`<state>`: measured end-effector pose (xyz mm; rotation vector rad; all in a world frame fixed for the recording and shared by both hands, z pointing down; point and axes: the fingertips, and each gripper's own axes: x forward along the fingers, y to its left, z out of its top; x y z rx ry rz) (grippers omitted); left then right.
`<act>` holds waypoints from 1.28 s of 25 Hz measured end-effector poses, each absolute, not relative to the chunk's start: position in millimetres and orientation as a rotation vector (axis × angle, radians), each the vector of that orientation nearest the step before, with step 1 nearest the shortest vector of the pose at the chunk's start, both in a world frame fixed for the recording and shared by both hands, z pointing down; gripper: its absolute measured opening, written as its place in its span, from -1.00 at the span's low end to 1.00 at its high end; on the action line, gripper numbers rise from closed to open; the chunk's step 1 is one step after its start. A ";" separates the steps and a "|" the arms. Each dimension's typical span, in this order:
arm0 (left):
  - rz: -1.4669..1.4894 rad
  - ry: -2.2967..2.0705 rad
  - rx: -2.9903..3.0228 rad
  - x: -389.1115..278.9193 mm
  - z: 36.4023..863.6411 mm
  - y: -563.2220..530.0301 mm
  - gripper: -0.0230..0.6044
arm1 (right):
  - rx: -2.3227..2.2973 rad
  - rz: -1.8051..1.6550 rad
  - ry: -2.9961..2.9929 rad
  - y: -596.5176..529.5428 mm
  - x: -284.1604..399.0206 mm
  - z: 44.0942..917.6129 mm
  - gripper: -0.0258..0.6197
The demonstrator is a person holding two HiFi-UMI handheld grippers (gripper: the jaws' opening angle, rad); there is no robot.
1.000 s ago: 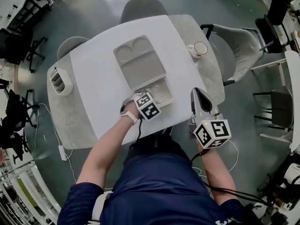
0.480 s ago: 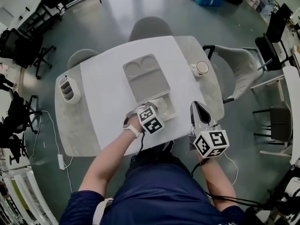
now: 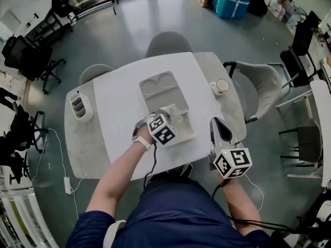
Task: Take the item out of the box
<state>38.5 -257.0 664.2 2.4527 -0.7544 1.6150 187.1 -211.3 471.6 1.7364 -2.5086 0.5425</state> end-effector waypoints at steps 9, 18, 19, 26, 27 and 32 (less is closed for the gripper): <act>1.661 -0.831 2.428 27.4 666.7 -305.2 -0.92 | 1.775 0.525 -2.488 -215.8 201.0 465.5 -0.92; 1.688 -0.802 2.389 24.1 696.9 -319.1 -0.92 | 1.772 0.552 -2.446 -221.9 203.1 473.7 -0.92; 1.690 -0.798 2.385 24.1 700.5 -319.4 -0.92 | 1.771 0.557 -2.442 -222.3 203.2 475.3 -0.92; 1.631 -0.835 2.386 22.4 710.8 -323.8 -0.72 | 1.768 0.583 -2.425 -221.5 197.4 487.1 -0.92; 1.623 -0.847 2.391 21.3 708.8 -324.8 -0.67 | 1.769 0.584 -2.425 -222.1 196.8 487.1 -0.92; 1.577 -0.942 2.439 14.0 684.7 -328.7 -0.63 | 1.781 0.562 -2.436 -229.1 196.0 479.6 -0.92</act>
